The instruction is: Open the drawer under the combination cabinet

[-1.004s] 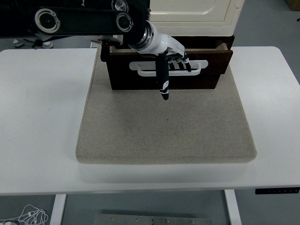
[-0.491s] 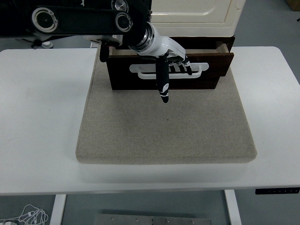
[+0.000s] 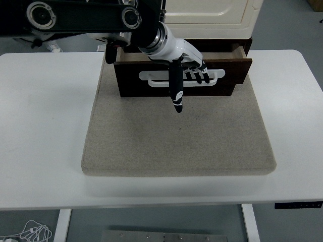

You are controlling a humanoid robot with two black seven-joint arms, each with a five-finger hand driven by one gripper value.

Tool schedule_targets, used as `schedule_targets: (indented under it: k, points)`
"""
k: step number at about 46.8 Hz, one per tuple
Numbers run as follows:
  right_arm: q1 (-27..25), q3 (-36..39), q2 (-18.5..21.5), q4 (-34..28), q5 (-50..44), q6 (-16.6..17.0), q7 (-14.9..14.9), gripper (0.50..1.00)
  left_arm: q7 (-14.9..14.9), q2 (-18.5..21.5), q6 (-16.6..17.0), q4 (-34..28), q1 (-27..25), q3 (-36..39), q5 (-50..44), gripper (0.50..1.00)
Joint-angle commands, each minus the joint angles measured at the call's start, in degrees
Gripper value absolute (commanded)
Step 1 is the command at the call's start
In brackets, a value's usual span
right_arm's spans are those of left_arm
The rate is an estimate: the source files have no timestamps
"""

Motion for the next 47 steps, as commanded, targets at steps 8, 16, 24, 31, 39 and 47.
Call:
schedule_targets:
  k: [8,16,24,31,39,47]
  points:
    - [0.00,0.00,0.00,0.01,0.00,0.00,0.00,0.926,0.01,0.36,-0.71,-1.05,-0.18,-0.07,0.03,1.000]
    - [0.00,0.00,0.00,0.01,0.00,0.00,0.00,0.926,0.01,0.36,-1.06,-1.14,-0.26,-0.07,-0.05,1.000]
    - [0.00,0.00,0.00,0.01,0.00,0.00,0.00,0.926,0.01,0.80,-1.50,-1.84,-0.35,-0.07,-0.05,1.000]
    - [0.00,0.00,0.00,0.01,0.00,0.00,0.00,0.926,0.01,1.15,-1.68,-2.64,-0.44,-0.16,-0.14,1.000]
    - [0.00,0.00,0.00,-0.07,0.00,0.00,0.00,0.926,0.01,1.59,-2.64,-2.81,-0.70,-0.51,-0.14,1.000]
    - [0.00,0.00,0.00,0.01,0.00,0.00,0.00,0.926,0.01,1.86,-3.00,-3.16,-1.14,-0.86,-0.32,1.000]
